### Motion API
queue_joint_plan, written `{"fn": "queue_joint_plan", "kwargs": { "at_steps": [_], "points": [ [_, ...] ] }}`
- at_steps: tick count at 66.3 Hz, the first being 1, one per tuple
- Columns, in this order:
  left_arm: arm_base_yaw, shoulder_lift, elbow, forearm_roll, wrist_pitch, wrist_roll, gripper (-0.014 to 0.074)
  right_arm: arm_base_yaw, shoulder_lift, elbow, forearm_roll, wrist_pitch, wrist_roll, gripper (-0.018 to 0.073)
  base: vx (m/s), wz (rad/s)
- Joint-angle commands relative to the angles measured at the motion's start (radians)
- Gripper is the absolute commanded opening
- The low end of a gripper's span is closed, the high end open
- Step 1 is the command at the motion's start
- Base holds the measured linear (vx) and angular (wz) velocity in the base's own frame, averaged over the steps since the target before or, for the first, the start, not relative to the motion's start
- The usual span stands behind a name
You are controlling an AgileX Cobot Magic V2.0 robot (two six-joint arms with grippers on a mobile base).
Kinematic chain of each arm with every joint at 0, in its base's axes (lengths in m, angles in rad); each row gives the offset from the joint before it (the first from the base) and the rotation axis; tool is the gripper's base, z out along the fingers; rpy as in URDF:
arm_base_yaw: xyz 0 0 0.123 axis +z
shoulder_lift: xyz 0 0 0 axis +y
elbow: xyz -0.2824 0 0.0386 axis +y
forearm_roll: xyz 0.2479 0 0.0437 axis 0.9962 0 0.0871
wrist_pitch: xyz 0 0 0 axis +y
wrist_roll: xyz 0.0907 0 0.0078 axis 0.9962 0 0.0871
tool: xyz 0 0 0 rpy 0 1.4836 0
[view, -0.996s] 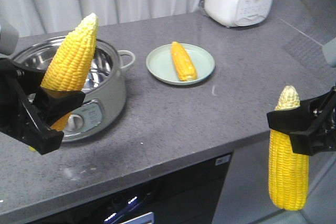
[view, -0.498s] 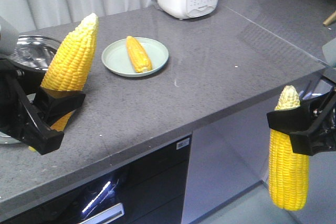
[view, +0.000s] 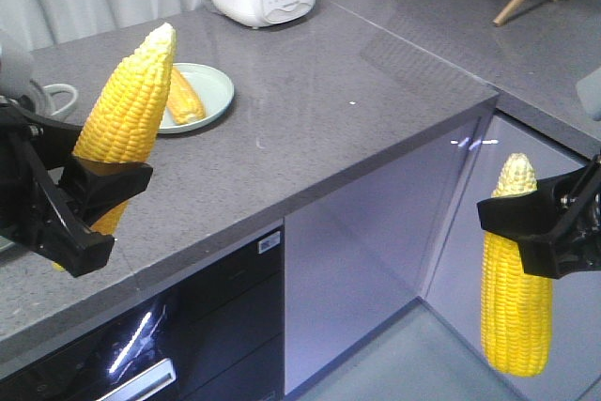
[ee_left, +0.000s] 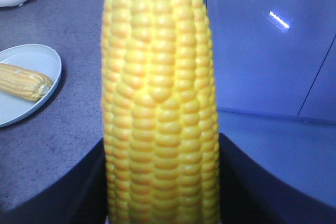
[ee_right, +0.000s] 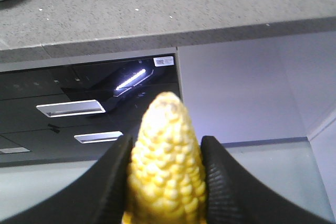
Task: Distribute corn equally
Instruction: 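Turn the base away from the pot while both grippers hold cobs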
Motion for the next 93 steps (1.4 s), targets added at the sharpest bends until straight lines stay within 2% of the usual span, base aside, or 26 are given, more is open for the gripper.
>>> {"fn": "queue_joint_plan", "kwargs": {
  "at_steps": [1,93],
  "points": [
    [-0.001,-0.009,-0.026,-0.015,-0.071,-0.004,0.0285,-0.006,-0.012,-0.025,0.025,-0.053,-0.008,0.0207,-0.06,-0.26],
    [-0.001,-0.009,-0.026,-0.015,-0.071,-0.004,0.0285,-0.006,-0.012,-0.025,0.025,-0.054,-0.008,0.0207,-0.01,-0.26]
  ]
}}
